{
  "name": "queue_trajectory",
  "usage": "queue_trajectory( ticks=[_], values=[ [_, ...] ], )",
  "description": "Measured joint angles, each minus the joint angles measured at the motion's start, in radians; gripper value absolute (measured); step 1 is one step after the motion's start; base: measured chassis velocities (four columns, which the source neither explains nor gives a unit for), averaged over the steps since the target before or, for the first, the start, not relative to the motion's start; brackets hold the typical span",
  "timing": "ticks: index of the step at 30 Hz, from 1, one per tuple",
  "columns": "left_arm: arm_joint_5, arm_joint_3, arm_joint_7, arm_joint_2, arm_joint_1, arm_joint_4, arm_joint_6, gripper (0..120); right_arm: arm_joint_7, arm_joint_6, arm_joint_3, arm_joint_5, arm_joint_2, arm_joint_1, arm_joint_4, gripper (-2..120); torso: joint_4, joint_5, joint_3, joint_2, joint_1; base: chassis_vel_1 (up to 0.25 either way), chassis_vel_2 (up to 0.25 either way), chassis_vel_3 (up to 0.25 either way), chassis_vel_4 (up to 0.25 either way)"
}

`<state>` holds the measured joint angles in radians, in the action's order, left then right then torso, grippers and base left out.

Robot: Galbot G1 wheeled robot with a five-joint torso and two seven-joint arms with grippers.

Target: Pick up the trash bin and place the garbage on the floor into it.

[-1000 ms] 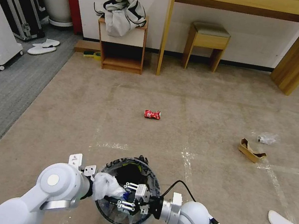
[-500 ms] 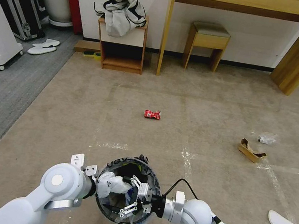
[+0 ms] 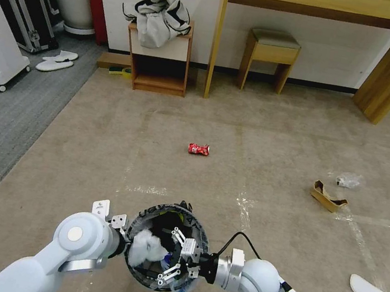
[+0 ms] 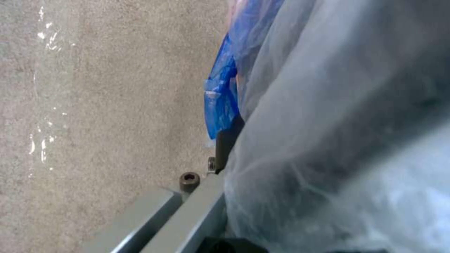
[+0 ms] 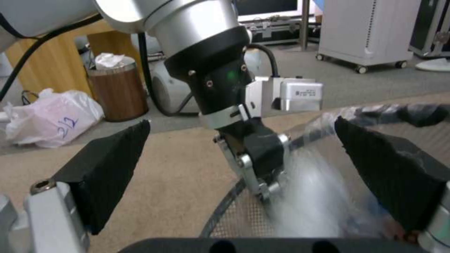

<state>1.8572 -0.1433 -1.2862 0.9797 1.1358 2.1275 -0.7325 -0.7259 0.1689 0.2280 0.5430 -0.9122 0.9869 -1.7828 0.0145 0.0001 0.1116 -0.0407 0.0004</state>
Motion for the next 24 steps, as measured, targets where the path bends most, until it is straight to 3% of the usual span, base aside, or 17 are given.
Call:
queue_trajectory(
  ticks=[10,19,24],
  values=[
    [-0.008,0.0,0.0,-0.001,0.008,0.002,-0.001,0,-0.041,0.004,-0.085,-0.058,0.021,0.023,-0.061,100,-0.0001,-0.0001,0.0,0.0,0.0,0.0,0.0,0.0,0.0],
    [-0.017,0.003,0.001,0.005,0.008,0.002,-0.001,0,-0.044,0.005,-0.118,-0.06,0.032,0.036,-0.077,100,0.0,0.0,0.0,0.0,0.0,0.0,0.0,0.0,0.0],
    [-0.025,-0.017,0.003,0.005,0.018,0.002,-0.001,0,-0.029,-0.004,-0.216,-0.027,0.051,0.071,-0.131,100,0.0,0.0001,0.0,0.0,0.0,0.0,0.0,0.0,0.0]
  ],
)
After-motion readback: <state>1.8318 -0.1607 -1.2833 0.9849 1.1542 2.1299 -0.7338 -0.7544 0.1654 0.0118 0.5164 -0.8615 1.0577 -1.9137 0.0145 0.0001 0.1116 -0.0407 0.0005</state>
